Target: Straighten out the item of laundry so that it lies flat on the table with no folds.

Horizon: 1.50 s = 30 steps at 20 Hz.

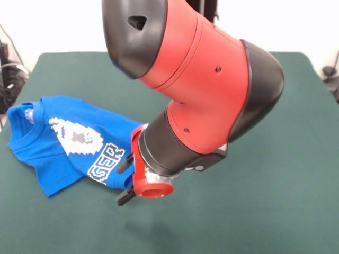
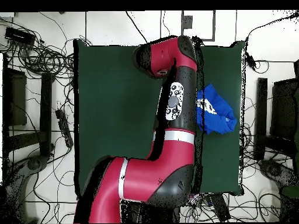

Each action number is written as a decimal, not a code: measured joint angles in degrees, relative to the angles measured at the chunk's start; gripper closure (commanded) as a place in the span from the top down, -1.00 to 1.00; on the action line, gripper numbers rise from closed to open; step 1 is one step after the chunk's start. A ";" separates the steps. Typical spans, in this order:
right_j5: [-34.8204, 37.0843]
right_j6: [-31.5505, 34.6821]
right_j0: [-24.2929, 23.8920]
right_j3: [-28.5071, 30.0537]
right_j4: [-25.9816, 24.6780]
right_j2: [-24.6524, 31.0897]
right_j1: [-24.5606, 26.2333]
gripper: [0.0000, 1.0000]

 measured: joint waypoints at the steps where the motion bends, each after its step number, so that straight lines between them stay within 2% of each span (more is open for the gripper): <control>1: -0.02 0.00 -0.05 0.56 0.24 0.00 -0.41 1.00; 6: -2.02 0.00 -0.59 5.40 2.20 0.11 -3.03 1.00; 13: -4.59 0.00 -1.49 9.15 3.66 0.22 -4.43 1.00; 30: -6.85 0.00 -2.37 9.68 4.33 0.95 -3.67 1.00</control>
